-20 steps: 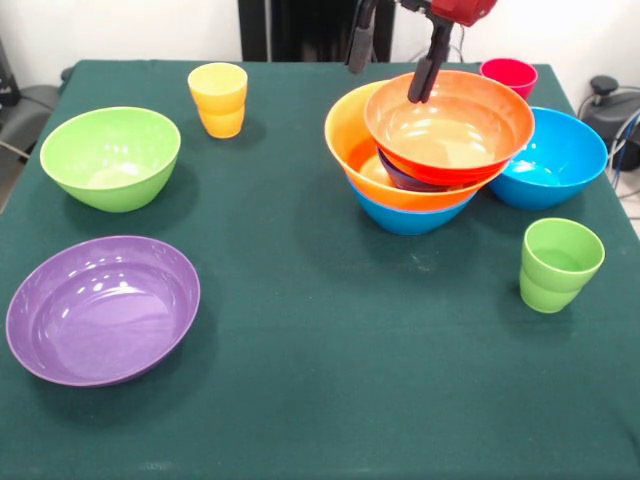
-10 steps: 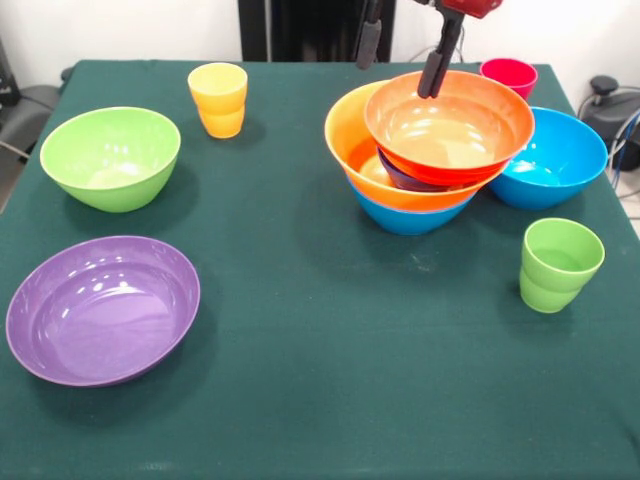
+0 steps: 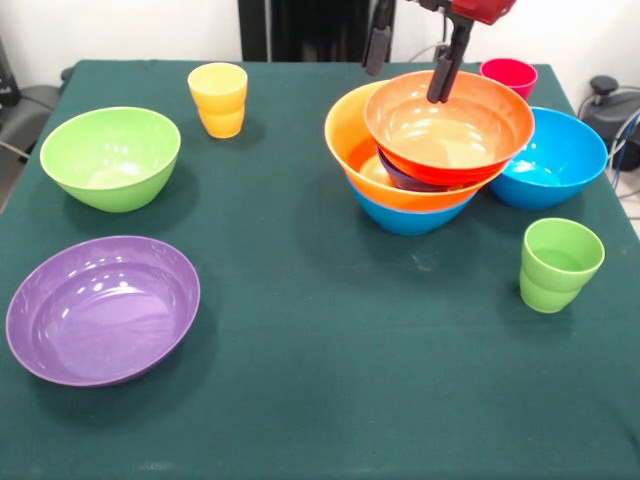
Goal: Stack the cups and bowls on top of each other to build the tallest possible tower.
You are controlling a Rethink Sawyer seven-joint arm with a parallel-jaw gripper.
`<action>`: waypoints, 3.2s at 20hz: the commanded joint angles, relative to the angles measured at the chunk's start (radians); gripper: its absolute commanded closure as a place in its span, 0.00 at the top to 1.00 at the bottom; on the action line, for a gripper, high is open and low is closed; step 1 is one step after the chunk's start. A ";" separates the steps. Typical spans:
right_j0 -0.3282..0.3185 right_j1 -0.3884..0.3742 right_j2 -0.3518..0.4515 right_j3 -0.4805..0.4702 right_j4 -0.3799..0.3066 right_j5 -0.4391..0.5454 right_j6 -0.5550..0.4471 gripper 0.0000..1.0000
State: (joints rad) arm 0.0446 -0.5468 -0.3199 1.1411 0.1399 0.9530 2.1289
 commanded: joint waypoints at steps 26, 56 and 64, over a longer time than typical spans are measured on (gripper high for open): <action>-0.016 0.045 0.156 0.179 -0.110 -0.141 -0.084 1.00; -0.022 0.067 0.166 0.226 -0.122 -0.224 -0.084 1.00; -0.031 0.078 0.173 0.243 -0.127 -0.260 -0.085 1.00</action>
State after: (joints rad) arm 0.0392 -0.5415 -0.2768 1.2768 0.1147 0.7734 2.1289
